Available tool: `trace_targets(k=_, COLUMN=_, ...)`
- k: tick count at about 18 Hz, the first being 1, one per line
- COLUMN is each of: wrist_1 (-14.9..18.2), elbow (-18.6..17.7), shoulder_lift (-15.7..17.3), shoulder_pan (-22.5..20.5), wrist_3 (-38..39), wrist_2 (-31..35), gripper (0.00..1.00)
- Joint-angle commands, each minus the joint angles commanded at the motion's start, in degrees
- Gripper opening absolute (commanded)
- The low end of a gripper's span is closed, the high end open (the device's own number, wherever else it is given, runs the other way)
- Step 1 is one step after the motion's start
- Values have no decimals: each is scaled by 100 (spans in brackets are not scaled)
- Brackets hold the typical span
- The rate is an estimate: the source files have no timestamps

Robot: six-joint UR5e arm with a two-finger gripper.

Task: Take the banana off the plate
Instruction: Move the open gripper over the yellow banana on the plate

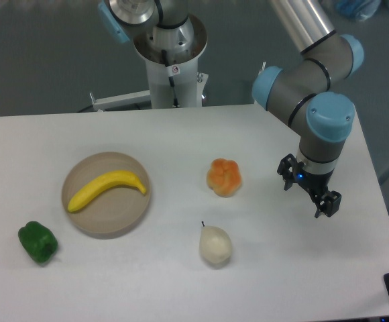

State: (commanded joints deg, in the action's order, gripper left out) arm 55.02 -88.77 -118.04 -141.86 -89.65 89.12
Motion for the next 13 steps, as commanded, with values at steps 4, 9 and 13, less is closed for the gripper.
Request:
trace_targets(k=4, wrist_1=122, elbow=-35, shoulder_lift=122, shoulder_pan=105, wrist_3=122, wrist_2=-26, gripper=100)
trace_targets(k=9, wrist_1=290, elbow=-631, shoulder_lift=623, shoulder_pan=667, wrist_3=676, wrist_2=-140, gripper=100)
trace_targets(k=13, wrist_1=299, elbow=-1378, shoulder_lift=1317, shoulder_pan=1273, wrist_3=1036, wrist_2=-527, gripper=100)
